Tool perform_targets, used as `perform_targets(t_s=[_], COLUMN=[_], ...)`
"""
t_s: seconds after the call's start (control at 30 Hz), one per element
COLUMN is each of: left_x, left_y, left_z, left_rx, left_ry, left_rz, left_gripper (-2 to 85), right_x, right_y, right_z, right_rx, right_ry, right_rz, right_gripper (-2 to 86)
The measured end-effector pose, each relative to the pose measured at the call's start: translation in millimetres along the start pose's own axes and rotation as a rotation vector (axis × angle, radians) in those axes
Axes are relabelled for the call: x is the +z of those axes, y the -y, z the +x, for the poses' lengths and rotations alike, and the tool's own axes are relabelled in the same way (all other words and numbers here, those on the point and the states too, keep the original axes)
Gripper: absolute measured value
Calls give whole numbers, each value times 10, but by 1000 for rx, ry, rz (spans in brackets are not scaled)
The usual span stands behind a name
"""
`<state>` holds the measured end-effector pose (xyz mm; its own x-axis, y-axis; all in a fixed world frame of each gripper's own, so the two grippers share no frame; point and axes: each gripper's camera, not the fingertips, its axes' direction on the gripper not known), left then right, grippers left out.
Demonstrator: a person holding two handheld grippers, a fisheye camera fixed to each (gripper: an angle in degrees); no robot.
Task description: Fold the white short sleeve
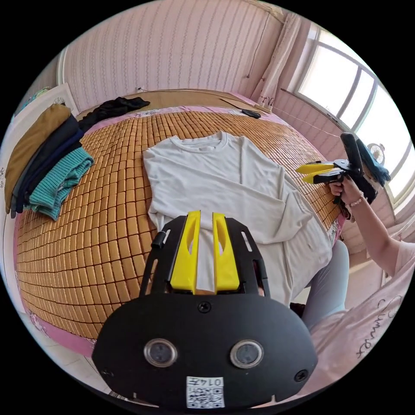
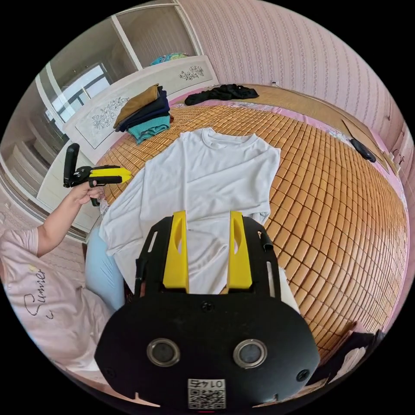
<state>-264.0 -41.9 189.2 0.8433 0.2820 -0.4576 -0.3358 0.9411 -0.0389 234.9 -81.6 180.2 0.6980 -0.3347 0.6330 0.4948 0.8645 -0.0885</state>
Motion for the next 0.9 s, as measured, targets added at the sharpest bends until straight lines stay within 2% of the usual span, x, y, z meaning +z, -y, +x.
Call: perform_targets(t_s=[0.07,0.2,0.3,0.37,0.47,0.57,0.63,0.73,0.9], left_x=[-39,63,243,430,654,815,849,888,874], left_y=[6,-203,-359,-399,-345,-252,-209,-161,-303], left_z=[-91,372,1103,1721,2129,2144,2127,2156,2406], left_rx=[3,115,218,298,325,310,322,350,405], left_ry=[-44,-128,-208,-227,-203,-148,-108,-63,-156], left_rz=[24,43,72,91,75,26,10,-36,-69], left_gripper=[50,46,45,47,51,51,50,50,51], right_x=[-1,37,44,41,126,287,263,144,53], right_y=[-18,-491,-734,-782,-783,-876,-988,-1109,-1220], right_z=[4,-100,-35,47,52,-40,-118,-184,-290], right_rx=[-9,-1,64,108,127,143,122,103,87], right_ry=[53,-118,-223,-203,-43,-35,-55,-5,83], right_rz=[-7,22,33,47,16,-49,-23,0,-66], right_gripper=[134,110,87,78,69,63,27,17,35])
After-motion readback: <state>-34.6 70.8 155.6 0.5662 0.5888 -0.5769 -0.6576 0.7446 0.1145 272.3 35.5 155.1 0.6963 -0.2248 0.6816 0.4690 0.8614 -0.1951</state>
